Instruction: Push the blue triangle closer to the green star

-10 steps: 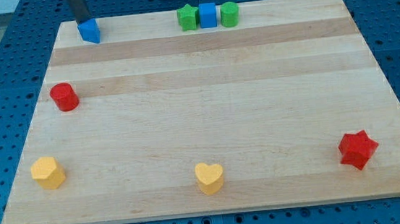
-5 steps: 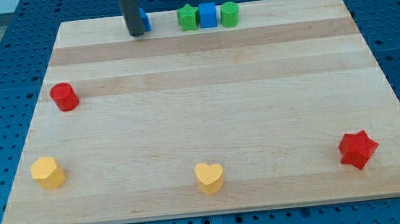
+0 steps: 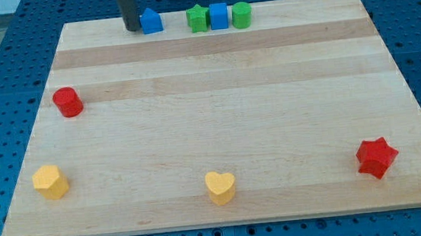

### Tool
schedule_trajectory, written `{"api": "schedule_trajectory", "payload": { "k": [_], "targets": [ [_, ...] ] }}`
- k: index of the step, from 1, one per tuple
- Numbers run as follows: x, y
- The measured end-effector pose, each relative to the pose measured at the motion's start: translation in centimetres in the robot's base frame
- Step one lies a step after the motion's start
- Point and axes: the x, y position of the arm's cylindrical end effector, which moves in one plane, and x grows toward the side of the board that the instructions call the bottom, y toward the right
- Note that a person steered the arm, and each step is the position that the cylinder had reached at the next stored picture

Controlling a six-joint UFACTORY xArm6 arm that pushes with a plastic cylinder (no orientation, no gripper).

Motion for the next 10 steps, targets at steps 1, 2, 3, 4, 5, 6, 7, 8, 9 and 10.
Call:
{"api": "schedule_trajectory", "payload": {
  "k": [1,2,3,4,5,6,7,8,9,10],
  "targets": [
    [0.0,1.2],
    [0.0,0.0],
    [0.0,0.8],
    [0.0,3.0],
    [0.0,2.4],
    [-1.1,-2.0],
    [-2.5,-1.1],
    [-2.9,1.9],
    [-2.9,5.5],
    [-2.9,4.7]
  ]
}}
